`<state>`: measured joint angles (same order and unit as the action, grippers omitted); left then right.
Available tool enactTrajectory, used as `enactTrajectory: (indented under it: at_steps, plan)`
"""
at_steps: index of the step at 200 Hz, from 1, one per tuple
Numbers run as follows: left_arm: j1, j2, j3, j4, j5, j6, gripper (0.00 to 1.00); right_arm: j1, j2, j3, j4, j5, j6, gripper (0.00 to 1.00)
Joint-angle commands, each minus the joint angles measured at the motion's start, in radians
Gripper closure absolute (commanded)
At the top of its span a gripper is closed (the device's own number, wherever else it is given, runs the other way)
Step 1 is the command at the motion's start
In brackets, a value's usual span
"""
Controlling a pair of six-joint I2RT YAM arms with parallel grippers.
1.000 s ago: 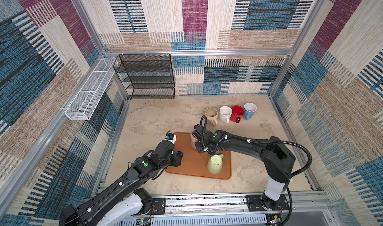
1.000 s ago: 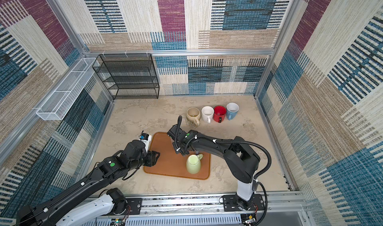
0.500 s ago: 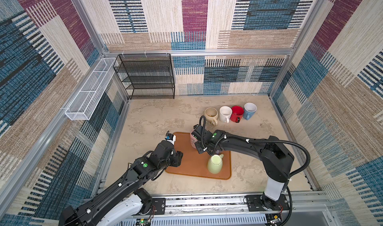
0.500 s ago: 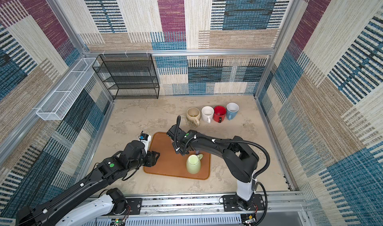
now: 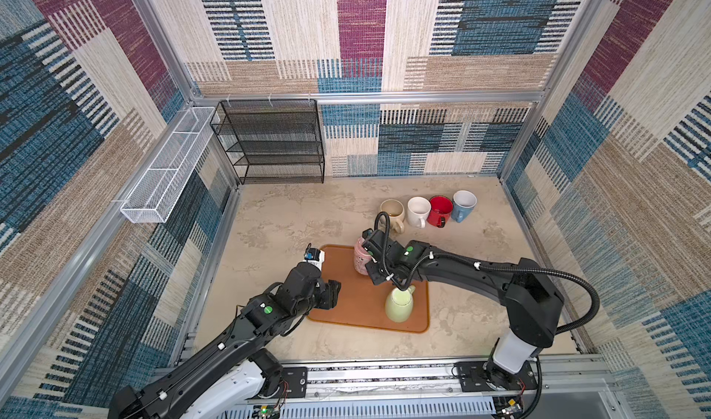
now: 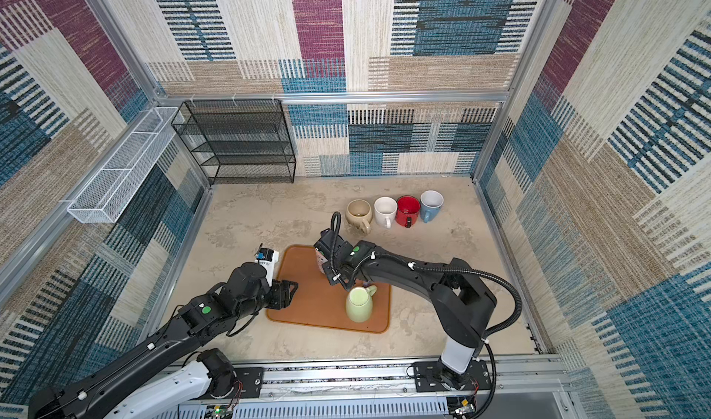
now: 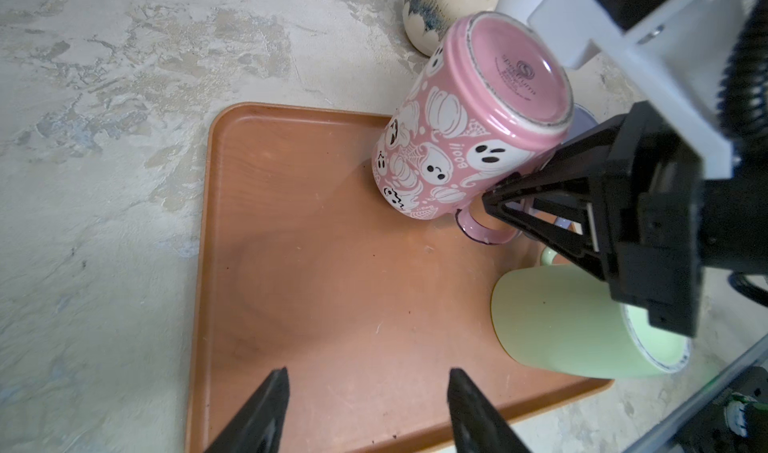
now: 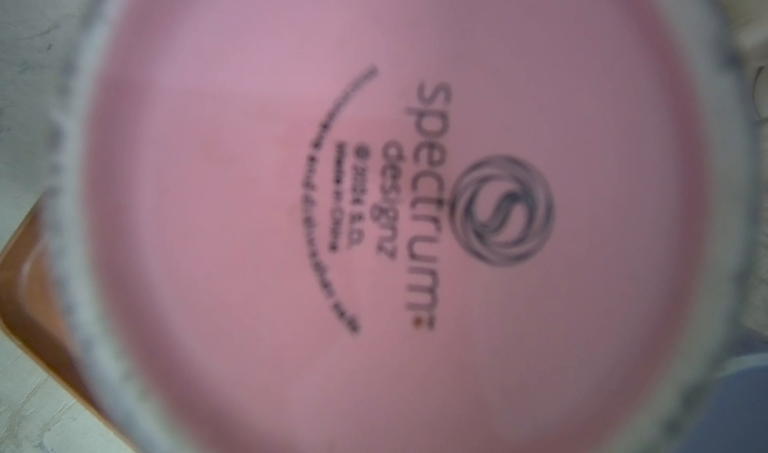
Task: Turn the mug right side up
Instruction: 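Lift the pink mug toward the left gripper with the right gripper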
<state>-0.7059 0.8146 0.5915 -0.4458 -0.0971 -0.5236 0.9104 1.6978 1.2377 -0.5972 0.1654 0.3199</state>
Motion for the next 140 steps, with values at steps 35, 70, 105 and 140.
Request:
enactTrajectory:
  at_steps: [35, 70, 105, 140]
  plan:
    - [0.025, -0.096, -0.068, 0.122, 0.057, -0.054, 0.17, 0.000, -0.111, -0.045, 0.196, -0.070, -0.024, 1.00]
    - [0.064, -0.139, -0.118, 0.219, 0.148, -0.080, 0.16, -0.026, -0.187, -0.095, 0.292, -0.189, -0.025, 1.00]
    - [0.103, -0.134, -0.185, 0.406, 0.304, -0.124, 0.18, -0.083, -0.271, -0.166, 0.411, -0.341, -0.003, 1.00]
    - [0.121, -0.115, -0.243, 0.598, 0.405, -0.170, 0.21, -0.147, -0.338, -0.230, 0.529, -0.497, 0.028, 1.00]
